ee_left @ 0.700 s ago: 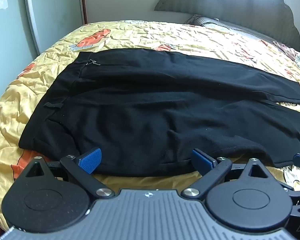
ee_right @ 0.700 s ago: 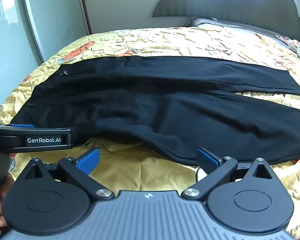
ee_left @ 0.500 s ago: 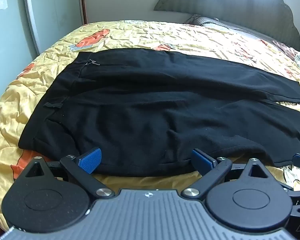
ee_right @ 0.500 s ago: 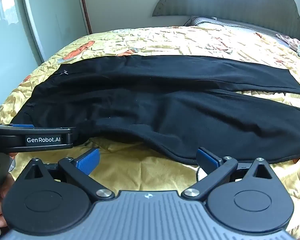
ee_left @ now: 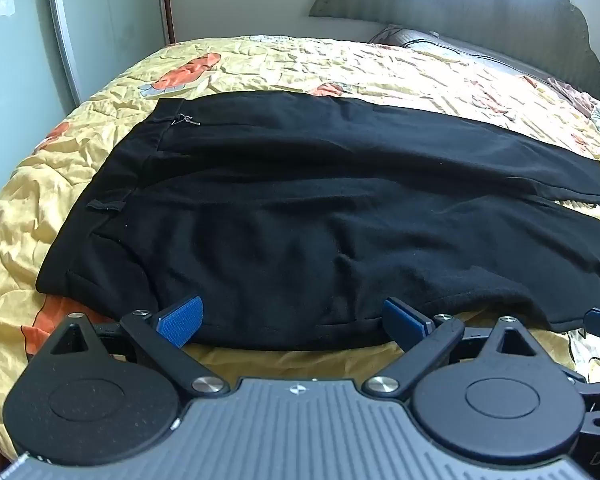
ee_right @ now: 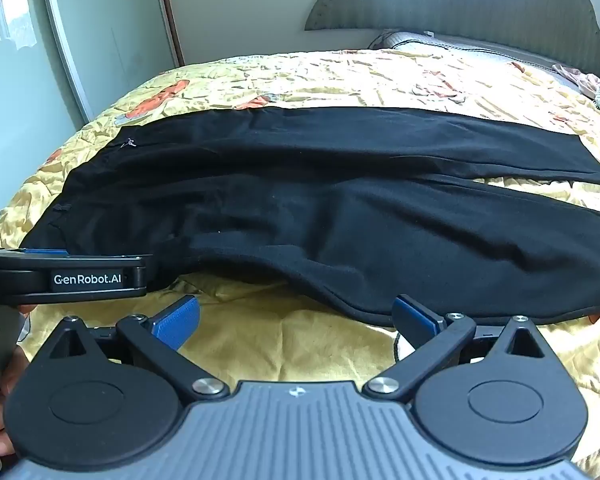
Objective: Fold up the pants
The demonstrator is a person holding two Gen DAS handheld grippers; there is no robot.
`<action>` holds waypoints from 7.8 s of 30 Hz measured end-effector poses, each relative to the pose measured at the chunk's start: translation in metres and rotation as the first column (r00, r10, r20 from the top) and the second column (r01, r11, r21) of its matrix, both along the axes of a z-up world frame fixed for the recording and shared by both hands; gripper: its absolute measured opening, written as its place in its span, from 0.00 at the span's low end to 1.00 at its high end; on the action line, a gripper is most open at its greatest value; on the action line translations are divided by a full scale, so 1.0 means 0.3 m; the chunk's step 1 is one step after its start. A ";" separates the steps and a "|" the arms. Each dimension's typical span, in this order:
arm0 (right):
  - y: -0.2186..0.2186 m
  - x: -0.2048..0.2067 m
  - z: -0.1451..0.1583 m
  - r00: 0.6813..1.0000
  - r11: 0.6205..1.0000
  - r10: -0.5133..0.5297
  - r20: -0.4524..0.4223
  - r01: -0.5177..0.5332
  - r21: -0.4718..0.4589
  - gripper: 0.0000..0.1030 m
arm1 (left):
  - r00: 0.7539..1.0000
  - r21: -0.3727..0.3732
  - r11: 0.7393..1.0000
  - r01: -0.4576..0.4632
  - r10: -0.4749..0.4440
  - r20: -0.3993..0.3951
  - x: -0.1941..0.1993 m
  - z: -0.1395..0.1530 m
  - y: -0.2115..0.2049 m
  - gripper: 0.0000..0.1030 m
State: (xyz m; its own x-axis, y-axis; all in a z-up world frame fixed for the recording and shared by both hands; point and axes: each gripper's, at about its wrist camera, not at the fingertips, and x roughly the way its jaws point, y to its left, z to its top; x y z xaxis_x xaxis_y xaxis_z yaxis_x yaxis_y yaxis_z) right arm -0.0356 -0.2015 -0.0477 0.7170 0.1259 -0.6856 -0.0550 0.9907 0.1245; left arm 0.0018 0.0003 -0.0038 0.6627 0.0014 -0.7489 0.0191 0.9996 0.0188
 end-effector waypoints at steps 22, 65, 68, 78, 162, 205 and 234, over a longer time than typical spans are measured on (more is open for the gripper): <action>-0.002 0.004 -0.014 1.000 1.000 0.016 -0.005 -0.016 0.013 1.00 | 1.000 0.007 1.000 0.009 -0.009 -0.009 0.001 -0.005 0.003 0.95; 0.003 0.010 -0.002 0.999 0.999 0.041 -0.005 -0.041 0.025 1.00 | 1.000 0.013 1.000 0.023 -0.023 0.001 0.000 -0.006 0.000 0.95; -0.007 0.023 0.033 0.996 0.995 0.083 0.037 -0.085 0.043 1.00 | 0.999 0.018 0.999 0.035 -0.036 0.023 0.005 0.013 0.013 0.95; 0.028 0.292 0.196 0.858 0.913 0.406 0.316 -0.391 -0.114 1.00 | 0.993 -0.023 0.999 -0.029 0.031 0.117 0.097 0.095 0.168 0.94; 0.361 0.593 -0.030 0.312 0.306 0.942 0.125 -0.643 -0.702 0.06 | 0.936 -0.675 0.651 -0.346 0.198 -0.289 0.927 0.021 0.646 0.86; 0.259 0.317 -0.078 0.676 0.533 0.717 0.169 -0.375 -0.759 0.06 | 0.968 -0.618 0.757 -0.211 0.249 -0.026 0.321 0.091 0.593 0.06; 0.245 0.101 -0.081 0.627 0.499 0.775 0.076 -0.535 -0.682 0.06 | 0.964 -0.586 0.766 -0.263 0.233 -0.128 0.079 -0.014 0.641 0.06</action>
State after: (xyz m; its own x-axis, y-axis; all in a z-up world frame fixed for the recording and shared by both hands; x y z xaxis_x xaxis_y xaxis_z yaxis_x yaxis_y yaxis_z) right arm -0.0054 -0.1279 -0.0721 0.7707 0.3530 -0.5304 -0.6346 0.5001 -0.5892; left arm 0.0254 0.1927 -0.0079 0.6673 -0.2931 -0.6847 -0.2448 0.7819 -0.5733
